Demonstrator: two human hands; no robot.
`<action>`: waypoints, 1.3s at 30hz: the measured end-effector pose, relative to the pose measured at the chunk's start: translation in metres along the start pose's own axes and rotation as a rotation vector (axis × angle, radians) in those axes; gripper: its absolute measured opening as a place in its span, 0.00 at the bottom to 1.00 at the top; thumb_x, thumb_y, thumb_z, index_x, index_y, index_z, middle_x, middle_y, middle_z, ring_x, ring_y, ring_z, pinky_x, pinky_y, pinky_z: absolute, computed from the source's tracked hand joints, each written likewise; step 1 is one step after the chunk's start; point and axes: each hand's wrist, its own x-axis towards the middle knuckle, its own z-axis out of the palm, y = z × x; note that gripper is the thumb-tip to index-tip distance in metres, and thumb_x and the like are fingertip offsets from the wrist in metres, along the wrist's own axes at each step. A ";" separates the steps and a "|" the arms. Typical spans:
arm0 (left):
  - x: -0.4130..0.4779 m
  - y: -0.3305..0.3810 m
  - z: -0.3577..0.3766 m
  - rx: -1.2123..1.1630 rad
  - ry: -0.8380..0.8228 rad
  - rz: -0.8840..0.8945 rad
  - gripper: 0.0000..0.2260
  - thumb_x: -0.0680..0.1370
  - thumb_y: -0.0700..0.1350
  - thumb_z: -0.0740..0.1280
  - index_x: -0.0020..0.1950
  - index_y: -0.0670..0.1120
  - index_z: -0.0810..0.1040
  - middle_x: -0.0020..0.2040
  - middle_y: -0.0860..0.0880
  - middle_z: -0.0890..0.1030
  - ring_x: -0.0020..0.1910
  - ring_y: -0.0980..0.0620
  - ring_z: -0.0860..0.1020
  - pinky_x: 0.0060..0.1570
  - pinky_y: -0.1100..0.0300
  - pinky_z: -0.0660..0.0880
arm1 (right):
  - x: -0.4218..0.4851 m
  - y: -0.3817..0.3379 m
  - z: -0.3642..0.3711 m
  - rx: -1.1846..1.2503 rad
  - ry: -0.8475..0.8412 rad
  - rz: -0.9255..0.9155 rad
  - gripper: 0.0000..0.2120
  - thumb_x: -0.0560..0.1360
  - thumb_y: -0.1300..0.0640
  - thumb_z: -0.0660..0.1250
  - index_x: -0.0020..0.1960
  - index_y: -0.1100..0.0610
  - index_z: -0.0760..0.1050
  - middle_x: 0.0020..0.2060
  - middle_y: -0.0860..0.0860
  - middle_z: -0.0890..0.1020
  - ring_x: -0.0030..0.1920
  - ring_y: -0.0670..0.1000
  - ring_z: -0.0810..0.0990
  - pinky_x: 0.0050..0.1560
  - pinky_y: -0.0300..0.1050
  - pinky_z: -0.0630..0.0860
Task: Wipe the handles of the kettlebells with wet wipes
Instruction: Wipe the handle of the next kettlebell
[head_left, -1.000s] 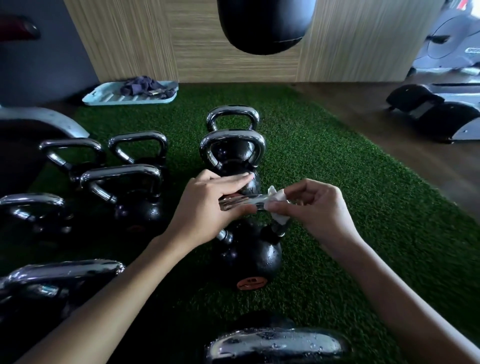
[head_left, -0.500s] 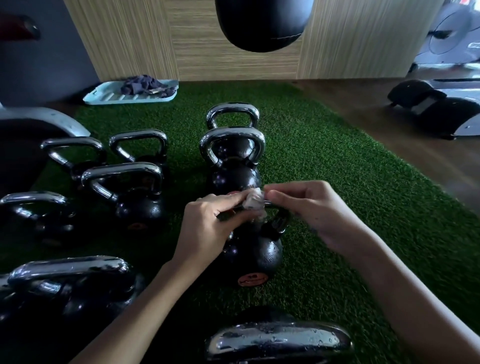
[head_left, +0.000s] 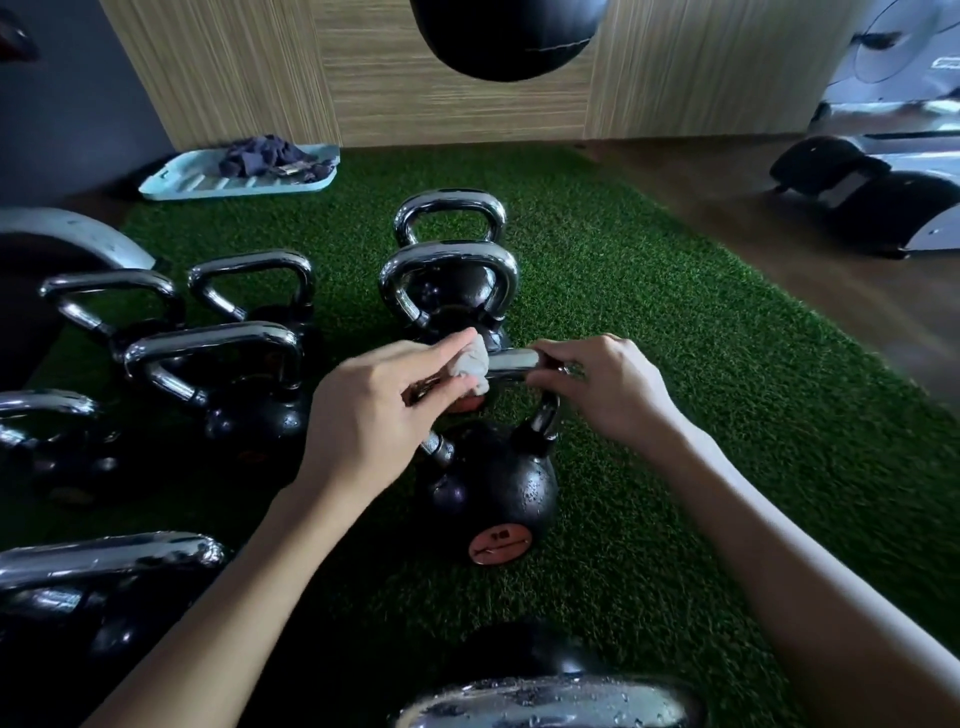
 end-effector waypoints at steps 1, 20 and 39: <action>0.008 0.000 0.002 0.055 -0.019 0.023 0.18 0.78 0.54 0.74 0.67 0.55 0.81 0.50 0.58 0.85 0.43 0.60 0.82 0.39 0.56 0.81 | 0.005 -0.004 -0.004 0.007 -0.018 0.005 0.22 0.75 0.37 0.69 0.67 0.40 0.77 0.57 0.44 0.85 0.38 0.45 0.80 0.34 0.40 0.73; 0.053 -0.016 0.028 0.458 -0.165 0.096 0.07 0.77 0.46 0.72 0.53 0.57 0.86 0.42 0.50 0.84 0.39 0.44 0.78 0.37 0.54 0.76 | 0.040 0.007 0.002 0.053 -0.029 0.140 0.20 0.76 0.40 0.70 0.67 0.41 0.78 0.51 0.45 0.86 0.30 0.45 0.80 0.28 0.38 0.67; -0.014 -0.044 0.041 0.260 0.138 -0.338 0.16 0.78 0.56 0.73 0.64 0.53 0.84 0.50 0.56 0.85 0.44 0.51 0.80 0.43 0.61 0.72 | 0.040 0.016 0.007 0.048 0.008 0.147 0.21 0.77 0.39 0.69 0.68 0.42 0.77 0.57 0.47 0.85 0.23 0.40 0.69 0.27 0.38 0.63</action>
